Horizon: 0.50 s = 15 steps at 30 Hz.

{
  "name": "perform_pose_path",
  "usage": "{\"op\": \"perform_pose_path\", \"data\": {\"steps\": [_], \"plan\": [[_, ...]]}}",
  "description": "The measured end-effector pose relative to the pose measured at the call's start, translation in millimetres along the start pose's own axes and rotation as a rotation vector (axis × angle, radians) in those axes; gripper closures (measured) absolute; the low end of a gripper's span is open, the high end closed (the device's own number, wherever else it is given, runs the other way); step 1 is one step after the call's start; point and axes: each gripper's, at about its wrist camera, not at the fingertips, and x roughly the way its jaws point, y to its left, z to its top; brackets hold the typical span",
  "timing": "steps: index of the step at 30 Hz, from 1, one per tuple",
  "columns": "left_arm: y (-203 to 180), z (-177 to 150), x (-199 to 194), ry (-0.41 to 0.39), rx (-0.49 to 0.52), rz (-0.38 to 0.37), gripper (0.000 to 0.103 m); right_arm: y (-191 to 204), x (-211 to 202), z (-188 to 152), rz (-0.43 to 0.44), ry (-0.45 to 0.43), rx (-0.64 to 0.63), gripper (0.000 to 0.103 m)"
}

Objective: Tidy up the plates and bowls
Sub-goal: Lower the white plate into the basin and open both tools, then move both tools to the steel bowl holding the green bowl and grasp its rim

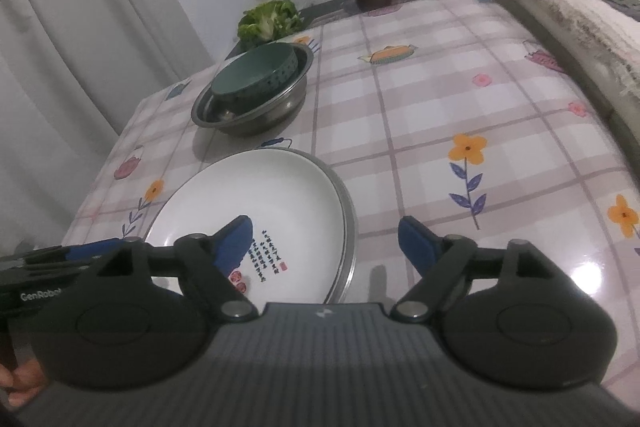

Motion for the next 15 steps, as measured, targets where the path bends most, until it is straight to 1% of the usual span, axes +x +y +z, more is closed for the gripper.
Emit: {"op": "perform_pose_path", "data": {"steps": [6,8,9,10,12,15], "plan": [[1.5,3.6,-7.0,-0.006,-0.008,0.006,0.026,2.4,-11.9,-0.1,-0.017,-0.026,-0.014,0.016],[2.9,5.3,-8.5,-0.002,-0.016,0.015,0.025,4.3,-15.2,0.4,-0.028,-0.033,-0.024,0.012],[3.5,6.6,-9.3,-0.001,-0.019,0.029,0.025,5.6,-16.6,1.0,-0.038,-0.035,-0.03,0.008],[4.7,8.6,-10.7,-0.001,-0.02,0.042,0.025,6.8,-17.7,1.8,-0.053,-0.038,-0.036,0.001],[7.8,12.9,-13.0,-0.004,-0.026,0.054,0.023,11.0,-21.6,3.6,-0.109,-0.058,-0.057,0.001],[12.8,20.2,-18.0,-0.018,-0.037,0.064,0.02,17.8,-22.7,9.4,-0.193,-0.055,-0.094,0.001]]}}
